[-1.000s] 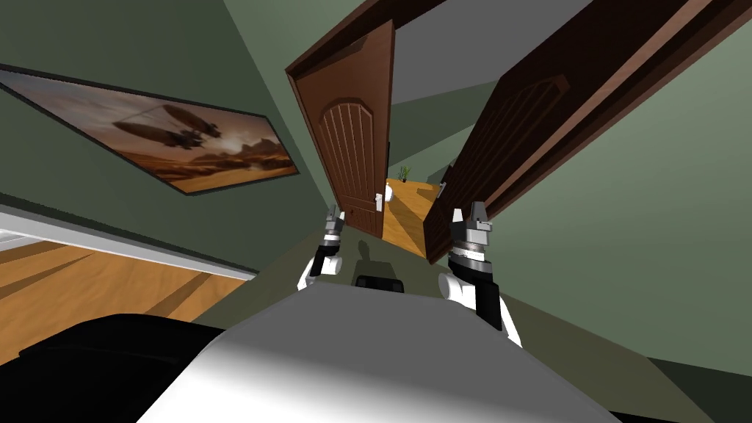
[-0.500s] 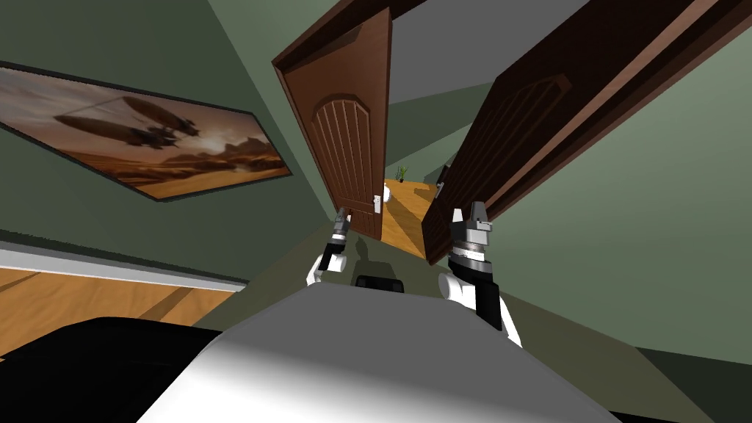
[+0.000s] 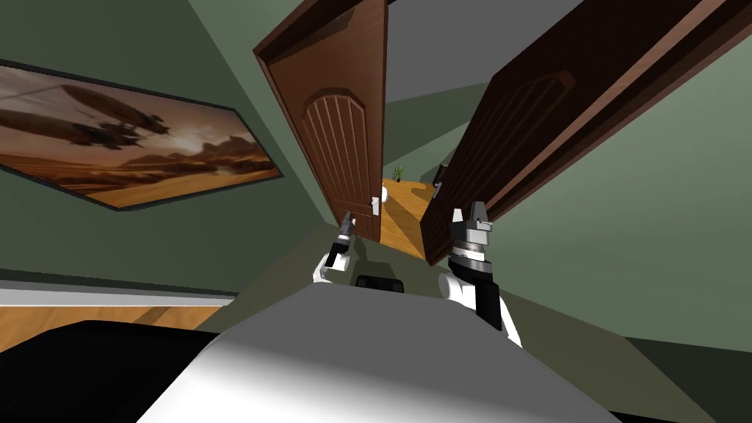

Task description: Push the door open

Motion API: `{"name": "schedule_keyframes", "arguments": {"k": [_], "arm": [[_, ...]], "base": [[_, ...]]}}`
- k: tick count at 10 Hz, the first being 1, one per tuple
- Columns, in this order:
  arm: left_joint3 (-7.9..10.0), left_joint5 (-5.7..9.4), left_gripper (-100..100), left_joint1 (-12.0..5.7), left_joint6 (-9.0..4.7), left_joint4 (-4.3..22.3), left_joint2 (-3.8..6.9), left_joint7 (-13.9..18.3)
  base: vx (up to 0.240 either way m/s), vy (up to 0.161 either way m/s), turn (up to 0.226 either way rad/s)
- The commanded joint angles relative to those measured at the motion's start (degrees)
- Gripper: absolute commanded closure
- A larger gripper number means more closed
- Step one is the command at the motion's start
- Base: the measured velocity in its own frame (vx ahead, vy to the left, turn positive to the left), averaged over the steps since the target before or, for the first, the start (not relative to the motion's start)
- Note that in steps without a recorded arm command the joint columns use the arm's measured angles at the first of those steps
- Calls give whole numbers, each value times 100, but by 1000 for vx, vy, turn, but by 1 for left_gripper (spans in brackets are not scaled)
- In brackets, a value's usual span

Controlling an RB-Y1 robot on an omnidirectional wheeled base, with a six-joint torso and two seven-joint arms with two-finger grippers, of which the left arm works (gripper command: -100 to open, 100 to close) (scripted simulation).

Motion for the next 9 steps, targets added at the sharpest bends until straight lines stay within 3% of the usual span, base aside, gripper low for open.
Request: {"name": "schedule_keyframes", "arguments": {"k": [1,9], "arm": [[-58,-3,-100,-93,53,230,24,20],[-310,-23,-100,-576,247,1334,90,80]], "base": [[93,31,-90],[96,40,-68]]}}
